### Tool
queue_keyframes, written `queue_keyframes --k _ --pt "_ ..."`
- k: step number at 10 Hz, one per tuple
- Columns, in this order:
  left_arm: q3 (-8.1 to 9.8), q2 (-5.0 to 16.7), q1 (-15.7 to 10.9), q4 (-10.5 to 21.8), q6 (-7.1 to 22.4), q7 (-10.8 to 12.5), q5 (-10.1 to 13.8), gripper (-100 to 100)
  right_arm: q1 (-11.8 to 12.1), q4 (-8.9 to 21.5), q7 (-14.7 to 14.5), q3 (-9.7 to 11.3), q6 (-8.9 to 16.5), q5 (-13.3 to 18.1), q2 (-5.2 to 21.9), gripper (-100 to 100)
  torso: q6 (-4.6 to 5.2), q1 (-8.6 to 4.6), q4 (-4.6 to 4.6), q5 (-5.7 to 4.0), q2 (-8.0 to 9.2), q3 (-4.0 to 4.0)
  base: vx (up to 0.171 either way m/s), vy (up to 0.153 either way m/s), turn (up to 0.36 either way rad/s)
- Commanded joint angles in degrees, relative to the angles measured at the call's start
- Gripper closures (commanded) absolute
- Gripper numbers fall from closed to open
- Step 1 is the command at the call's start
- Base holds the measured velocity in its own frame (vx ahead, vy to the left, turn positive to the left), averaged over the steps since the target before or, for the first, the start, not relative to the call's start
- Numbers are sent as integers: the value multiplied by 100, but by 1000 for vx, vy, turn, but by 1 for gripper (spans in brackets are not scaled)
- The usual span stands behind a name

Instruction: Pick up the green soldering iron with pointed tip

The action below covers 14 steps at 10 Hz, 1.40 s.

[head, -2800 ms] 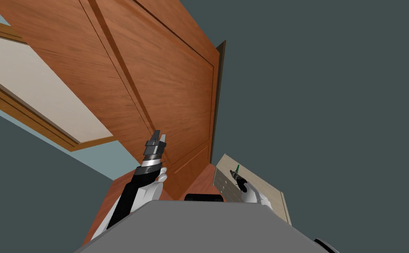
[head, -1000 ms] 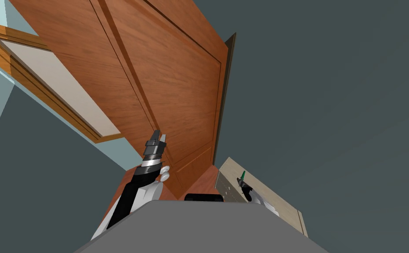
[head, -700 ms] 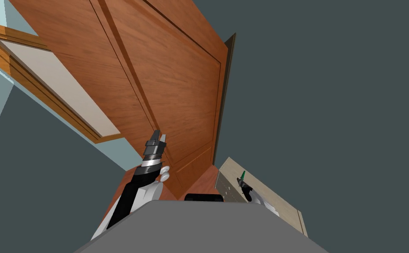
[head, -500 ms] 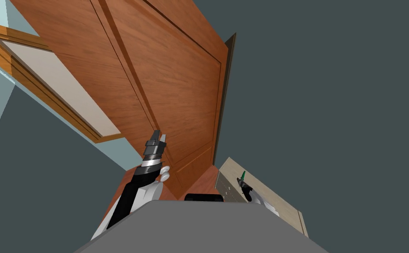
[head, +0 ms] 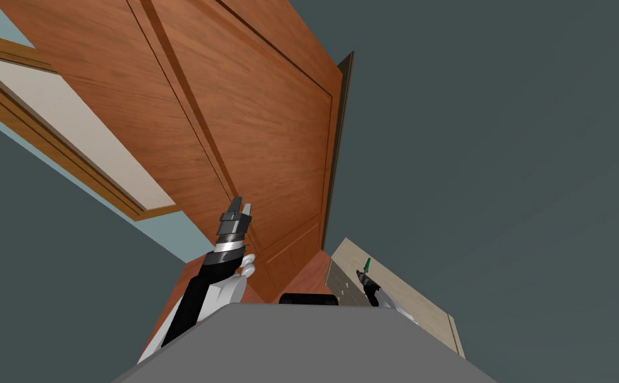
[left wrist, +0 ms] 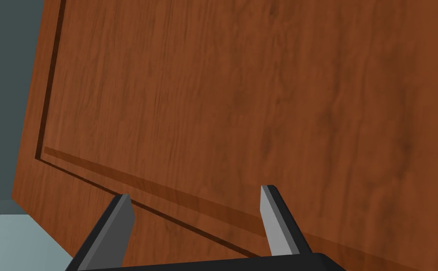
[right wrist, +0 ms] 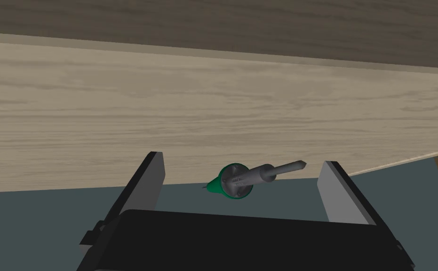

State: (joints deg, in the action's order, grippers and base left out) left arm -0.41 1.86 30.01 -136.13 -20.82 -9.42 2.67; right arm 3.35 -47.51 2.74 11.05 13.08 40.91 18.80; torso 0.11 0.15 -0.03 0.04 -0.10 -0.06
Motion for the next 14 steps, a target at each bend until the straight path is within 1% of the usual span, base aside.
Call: queue_keyframes --k 1,2,10,11,12,13,14 --pt "0 0 0 0 0 0 0 0 83 -29 63 -104 -67 286 -149 -100 0 0 0 0 0 0 32 36 -111" --pt "0 0 0 0 0 0 0 0 83 -29 63 -104 -67 337 -149 -100 0 1 -1 -1 0 -1 10 11 -33" --pt "0 0 -1 0 0 0 0 0 83 -29 63 -104 -67 337 -149 -100 -3 -16 0 -7 9 4 -1 -1 3" --pt "0 0 -1 0 0 0 0 0 14 168 -223 -275 -260 127 -176 -100 -3 -17 0 -8 10 5 17 20 -59" --pt "0 0 0 0 0 0 0 0 14 168 -338 -275 -260 127 -176 -100 2 -18 -7 -11 1 -3 20 22 -62" --pt "0 0 0 0 0 0 0 0 -56 364 -512 -447 -454 -82 -203 -100 3 -24 -10 -13 -3 -7 22 25 -74" --pt "0 0 0 0 0 0 0 0 -56 364 -680 -447 -454 -82 -203 -100 9 -32 -16 -16 -7 -12 18 21 -63"
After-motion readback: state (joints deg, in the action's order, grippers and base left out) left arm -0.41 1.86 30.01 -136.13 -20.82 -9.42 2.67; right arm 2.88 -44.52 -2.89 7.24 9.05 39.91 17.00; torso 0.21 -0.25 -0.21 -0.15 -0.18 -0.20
